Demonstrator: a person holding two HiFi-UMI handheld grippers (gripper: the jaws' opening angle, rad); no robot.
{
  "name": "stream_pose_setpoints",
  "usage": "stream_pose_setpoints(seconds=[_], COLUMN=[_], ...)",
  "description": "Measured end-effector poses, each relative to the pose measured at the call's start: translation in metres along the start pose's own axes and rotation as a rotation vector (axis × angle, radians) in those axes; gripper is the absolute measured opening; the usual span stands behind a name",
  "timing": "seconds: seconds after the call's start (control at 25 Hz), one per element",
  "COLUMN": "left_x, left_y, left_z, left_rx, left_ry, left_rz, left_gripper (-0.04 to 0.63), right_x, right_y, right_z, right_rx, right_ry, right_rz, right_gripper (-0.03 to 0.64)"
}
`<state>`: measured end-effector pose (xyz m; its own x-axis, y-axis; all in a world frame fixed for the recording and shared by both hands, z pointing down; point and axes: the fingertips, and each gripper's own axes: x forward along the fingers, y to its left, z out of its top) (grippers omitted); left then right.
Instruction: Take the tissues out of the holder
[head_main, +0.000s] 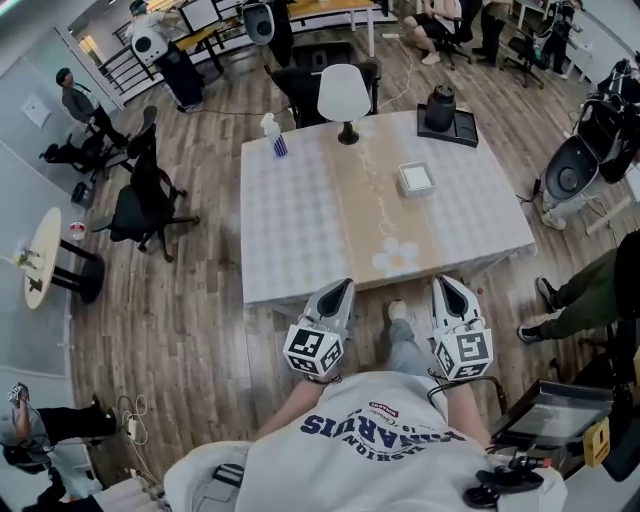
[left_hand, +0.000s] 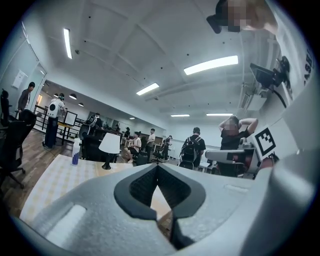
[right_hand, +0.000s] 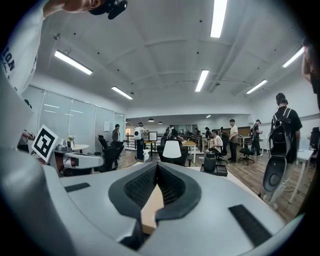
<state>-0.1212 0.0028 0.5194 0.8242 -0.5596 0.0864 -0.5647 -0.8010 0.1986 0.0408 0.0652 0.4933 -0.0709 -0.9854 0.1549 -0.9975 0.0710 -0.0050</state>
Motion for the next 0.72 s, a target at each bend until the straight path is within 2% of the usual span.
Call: stream_pose_setpoints(seconds=[0.24, 0.44, 0.72], left_x=[0.065, 0.12, 0.199], left_y=[0.029, 0.062, 0.085], left_z=[0.027, 0.048, 0.048], left_rx=[0.0, -0.01, -0.029], left_ry=[-0.027, -0.058, -0.021], left_rz=[0.069, 0.164, 0.238], left_gripper=[0.0, 0.0, 0.0], right_x=[0.074, 0.14, 0.224], right_y=[-0.048, -0.098, -0.161], right_z=[0.026, 0.037, 0.033], right_rx=[-0.035, -0.044, -0.02], right_ry=[-0.014, -0.001, 0.033], right_rz=[0.053, 0.102, 0.158], right_gripper=[0.006, 0.006, 0.006])
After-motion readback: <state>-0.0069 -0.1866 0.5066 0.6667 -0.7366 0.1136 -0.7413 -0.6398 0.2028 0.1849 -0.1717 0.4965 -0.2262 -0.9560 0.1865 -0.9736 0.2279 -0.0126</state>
